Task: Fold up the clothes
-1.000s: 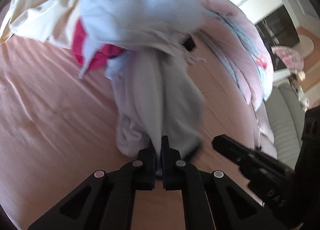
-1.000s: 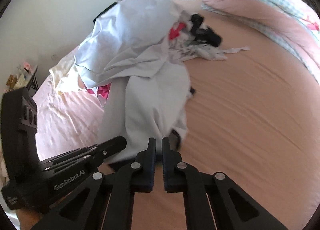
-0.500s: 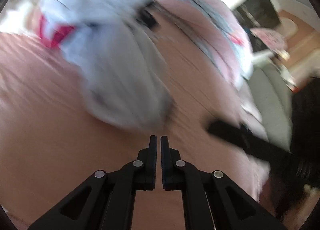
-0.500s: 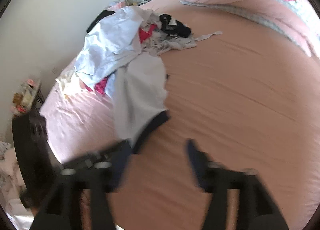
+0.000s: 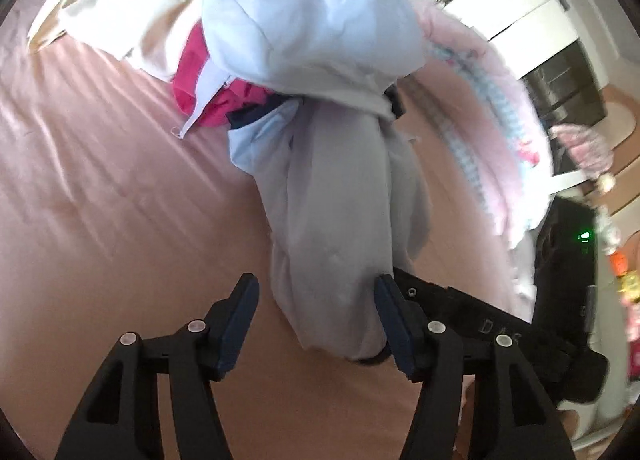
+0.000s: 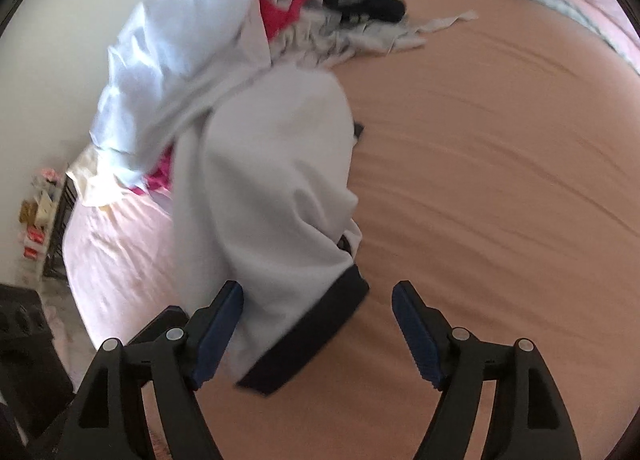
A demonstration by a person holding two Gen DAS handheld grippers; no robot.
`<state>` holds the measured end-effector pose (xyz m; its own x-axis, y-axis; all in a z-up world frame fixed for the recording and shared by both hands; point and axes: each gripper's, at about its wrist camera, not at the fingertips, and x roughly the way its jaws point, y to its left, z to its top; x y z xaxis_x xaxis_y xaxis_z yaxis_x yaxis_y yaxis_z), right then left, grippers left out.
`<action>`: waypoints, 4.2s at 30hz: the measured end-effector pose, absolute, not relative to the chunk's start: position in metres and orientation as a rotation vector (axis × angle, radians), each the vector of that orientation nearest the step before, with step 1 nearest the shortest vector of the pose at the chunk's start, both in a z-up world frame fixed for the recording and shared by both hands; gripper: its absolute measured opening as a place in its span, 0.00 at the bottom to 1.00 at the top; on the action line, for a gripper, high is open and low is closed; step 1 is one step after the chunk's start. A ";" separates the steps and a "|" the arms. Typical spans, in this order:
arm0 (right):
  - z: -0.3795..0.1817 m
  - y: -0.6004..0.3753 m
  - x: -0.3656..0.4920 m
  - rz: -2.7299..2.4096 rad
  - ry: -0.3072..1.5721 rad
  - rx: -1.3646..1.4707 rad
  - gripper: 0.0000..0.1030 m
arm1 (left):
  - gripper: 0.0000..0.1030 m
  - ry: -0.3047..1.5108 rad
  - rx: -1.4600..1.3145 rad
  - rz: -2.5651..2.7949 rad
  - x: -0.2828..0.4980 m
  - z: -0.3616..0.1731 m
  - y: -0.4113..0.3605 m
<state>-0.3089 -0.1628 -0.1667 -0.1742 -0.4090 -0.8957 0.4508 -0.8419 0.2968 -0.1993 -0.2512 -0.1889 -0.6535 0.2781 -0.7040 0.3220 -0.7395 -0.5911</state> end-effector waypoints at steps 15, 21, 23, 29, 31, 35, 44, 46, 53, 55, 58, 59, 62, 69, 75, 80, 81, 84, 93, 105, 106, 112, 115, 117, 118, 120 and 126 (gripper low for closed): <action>-0.113 -0.125 -0.275 -2.224 0.145 1.284 0.06 | 0.05 0.895 1.425 -2.896 -0.210 -0.158 -0.166; -0.081 -0.092 -0.246 -2.256 0.128 1.230 0.06 | 0.03 0.889 1.515 -3.015 -0.188 -0.155 -0.129; -0.068 -0.077 -0.238 -2.273 0.099 1.231 0.06 | 0.03 0.850 1.530 -3.069 -0.179 -0.152 -0.105; -0.036 -0.007 -0.215 -2.360 -0.001 1.272 0.06 | 0.03 0.747 1.704 -3.204 -0.161 -0.143 -0.015; -0.030 0.026 -0.205 -2.393 -0.028 1.292 0.06 | 0.03 0.710 1.798 -3.240 -0.153 -0.143 0.016; -0.028 0.093 -0.179 -2.468 -0.134 1.342 0.06 | 0.03 0.552 1.964 -3.319 -0.134 -0.139 0.085; -0.021 0.201 -0.142 -2.484 -0.396 1.351 0.08 | 0.03 0.887 1.811 -3.229 -0.124 -0.118 0.041; -0.026 0.203 -0.141 -2.479 -0.393 1.364 0.08 | 0.03 0.894 1.674 -3.191 -0.132 -0.107 0.018; -0.031 0.199 -0.142 -2.419 -0.447 1.348 0.14 | 0.06 0.802 1.780 -3.108 -0.115 -0.114 -0.004; -0.034 0.205 -0.143 -2.374 -0.514 1.337 0.15 | 0.29 0.733 1.864 -3.100 -0.108 -0.122 0.020; -0.044 0.210 -0.140 -2.315 -0.577 1.368 0.15 | 0.63 0.684 1.949 -3.119 -0.093 -0.137 0.059; -0.044 0.211 -0.137 -2.330 -0.560 1.364 0.15 | 0.63 0.677 1.966 -3.129 -0.088 -0.140 0.072; -0.041 0.219 -0.129 -2.328 -0.576 1.342 0.15 | 0.63 0.573 1.965 -3.161 -0.086 -0.145 0.106; -0.043 0.227 -0.124 -2.330 -0.639 1.345 0.15 | 0.07 0.438 1.922 -3.049 -0.105 -0.170 0.120; -0.056 0.240 -0.126 -2.437 -0.558 1.428 0.15 | 0.06 0.500 1.507 -2.958 -0.112 -0.142 0.032; -0.075 0.236 -0.131 -2.425 -0.435 1.536 0.23 | 0.06 0.655 1.508 -2.952 -0.119 -0.131 -0.019; -0.079 0.229 -0.131 -2.393 -0.401 1.545 0.30 | 0.07 0.643 1.570 -2.967 -0.118 -0.134 -0.012; -0.092 0.216 -0.129 -2.364 -0.309 1.563 0.57 | 0.22 0.514 1.749 -3.040 -0.102 -0.144 0.017; -0.121 0.221 -0.125 -2.373 -0.389 1.613 0.57 | 0.60 0.218 1.940 -3.152 -0.088 -0.189 0.118; -0.105 0.216 -0.134 -2.412 -0.289 1.605 0.52 | 0.14 0.485 1.420 -3.039 -0.109 -0.116 0.015; -0.101 0.206 -0.138 -2.413 -0.221 1.586 0.49 | 0.14 0.491 1.359 -3.035 -0.110 -0.107 0.007; -0.089 0.165 -0.139 -2.256 -0.152 1.499 0.49 | 0.15 0.456 1.308 -3.062 -0.110 -0.090 -0.020; -0.094 0.136 -0.120 -2.126 -0.109 1.457 0.49 | 0.15 0.326 1.320 -3.084 -0.107 -0.103 -0.003; -0.109 0.120 -0.117 -2.146 -0.020 1.486 0.50 | 0.17 0.311 1.364 -3.069 -0.106 -0.112 0.004; -0.119 0.118 -0.121 -2.195 0.008 1.518 0.50 | 0.20 0.307 1.387 -3.053 -0.108 -0.119 0.007; -0.138 0.120 -0.134 -2.273 -0.027 1.584 0.50 | 0.21 0.300 1.449 -3.001 -0.112 -0.137 0.013; -0.152 0.109 -0.130 -2.220 0.025 1.551 0.40 | 0.12 0.314 1.528 -2.974 -0.107 -0.165 0.022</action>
<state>-0.1299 0.1095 -0.1525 -0.2820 -0.3338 -0.8995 0.3537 -0.9077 0.2259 -0.1068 0.0221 -0.1647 -0.5676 0.2743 -0.7763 -0.1061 -0.9594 -0.2614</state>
